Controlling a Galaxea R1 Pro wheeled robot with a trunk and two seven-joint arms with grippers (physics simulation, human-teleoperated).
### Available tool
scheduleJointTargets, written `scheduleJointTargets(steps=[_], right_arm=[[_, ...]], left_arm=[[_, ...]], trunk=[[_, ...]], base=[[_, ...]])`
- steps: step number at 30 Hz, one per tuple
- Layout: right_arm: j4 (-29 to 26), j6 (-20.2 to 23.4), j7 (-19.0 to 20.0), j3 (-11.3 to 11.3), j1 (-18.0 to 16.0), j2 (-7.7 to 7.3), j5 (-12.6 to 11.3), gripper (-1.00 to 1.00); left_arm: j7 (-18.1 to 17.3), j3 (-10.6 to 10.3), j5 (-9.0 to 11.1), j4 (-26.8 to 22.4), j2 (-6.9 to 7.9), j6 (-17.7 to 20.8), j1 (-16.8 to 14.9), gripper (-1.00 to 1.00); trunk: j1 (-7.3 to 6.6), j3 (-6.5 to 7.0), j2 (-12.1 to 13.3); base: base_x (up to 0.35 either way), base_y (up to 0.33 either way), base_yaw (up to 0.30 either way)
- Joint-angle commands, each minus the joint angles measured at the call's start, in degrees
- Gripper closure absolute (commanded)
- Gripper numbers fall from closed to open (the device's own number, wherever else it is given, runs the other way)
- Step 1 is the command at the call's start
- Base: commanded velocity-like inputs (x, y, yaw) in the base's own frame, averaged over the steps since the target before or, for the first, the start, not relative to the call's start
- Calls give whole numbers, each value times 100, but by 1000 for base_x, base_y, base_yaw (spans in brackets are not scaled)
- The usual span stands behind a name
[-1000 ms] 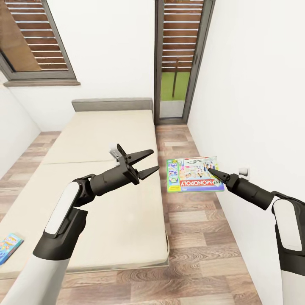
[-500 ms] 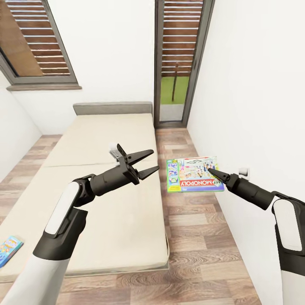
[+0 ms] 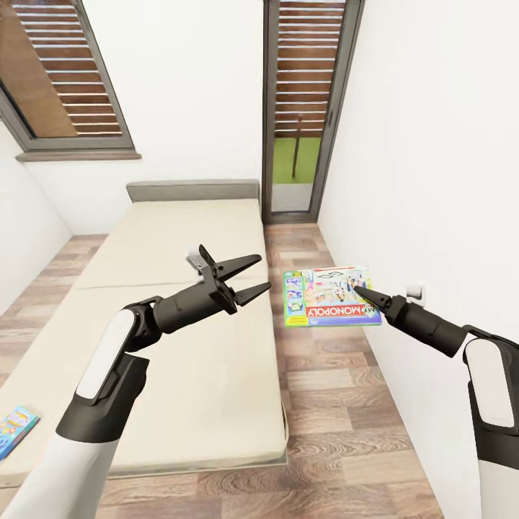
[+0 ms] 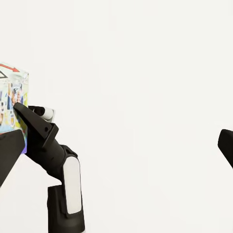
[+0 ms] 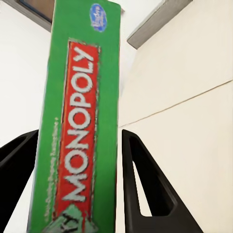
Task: Put all the toys in the child's room - the three board games (two on the bed and one on the table), the two jigsaw puzzles on the table, and the tennis ball on the table - inside the toy box on the table in the child's room.
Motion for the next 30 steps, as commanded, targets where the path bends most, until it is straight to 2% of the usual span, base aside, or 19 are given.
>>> scheduleJointTargets(steps=[1, 18, 30], right_arm=[[0, 28, 41, -8, -6, 1, 33, 100], [-5, 26, 45, -8, -6, 1, 37, 100], [-6, 26, 36, -2, -6, 1, 35, 100]], left_arm=[[-6, -5, 1, 0, 3, 7, -5, -100], [3, -6, -12, 5, 2, 2, -5, -100], [42, -4, -231, 8, -3, 6, -5, -100]], trunk=[[3, 0, -10], [3, 159, -10], [3, 271, -10]], base=[[0, 0, 0], [0, 0, 0], [0, 0, 0]])
